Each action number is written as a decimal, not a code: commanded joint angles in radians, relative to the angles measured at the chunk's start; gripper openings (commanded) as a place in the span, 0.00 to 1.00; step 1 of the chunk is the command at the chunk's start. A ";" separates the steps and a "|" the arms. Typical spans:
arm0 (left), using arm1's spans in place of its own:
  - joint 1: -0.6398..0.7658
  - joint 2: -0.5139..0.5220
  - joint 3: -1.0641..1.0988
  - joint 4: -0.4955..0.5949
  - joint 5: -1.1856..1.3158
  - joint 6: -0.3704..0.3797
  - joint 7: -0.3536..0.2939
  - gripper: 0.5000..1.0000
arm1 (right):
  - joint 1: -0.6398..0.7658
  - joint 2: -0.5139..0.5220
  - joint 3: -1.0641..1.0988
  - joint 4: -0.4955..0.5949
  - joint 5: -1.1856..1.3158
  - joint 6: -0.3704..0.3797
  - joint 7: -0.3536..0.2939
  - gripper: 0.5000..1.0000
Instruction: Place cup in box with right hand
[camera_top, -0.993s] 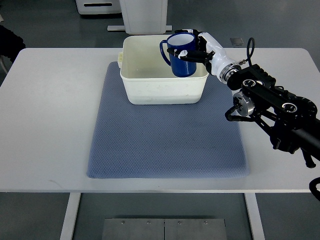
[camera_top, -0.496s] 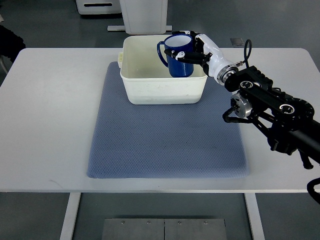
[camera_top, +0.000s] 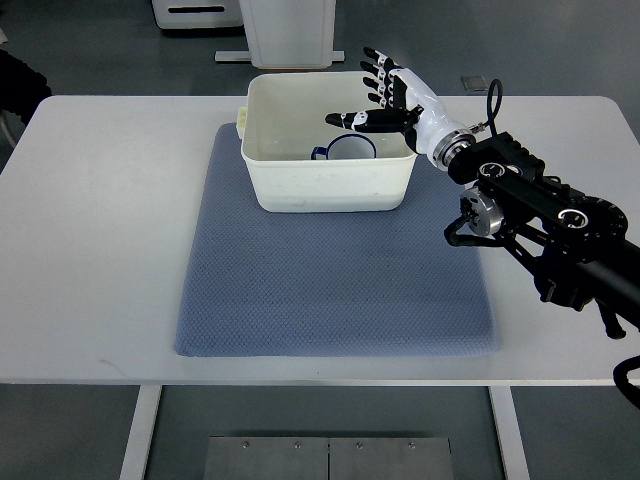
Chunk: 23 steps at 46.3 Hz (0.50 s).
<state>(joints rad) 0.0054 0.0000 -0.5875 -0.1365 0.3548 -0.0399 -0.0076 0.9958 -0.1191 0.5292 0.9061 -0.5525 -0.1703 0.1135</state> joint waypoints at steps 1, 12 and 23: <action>0.001 0.000 0.000 0.000 0.001 0.000 0.000 1.00 | 0.003 -0.001 0.000 0.002 0.000 0.002 0.000 1.00; 0.001 0.000 0.000 0.000 0.000 0.000 0.000 1.00 | 0.009 -0.034 0.002 0.022 0.003 0.005 -0.001 1.00; -0.001 0.000 0.000 0.000 0.000 0.000 0.000 1.00 | 0.011 -0.134 0.008 0.065 0.023 0.014 -0.003 1.00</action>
<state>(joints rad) 0.0052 0.0000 -0.5875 -0.1365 0.3548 -0.0399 -0.0076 1.0065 -0.2266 0.5354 0.9641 -0.5441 -0.1569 0.1106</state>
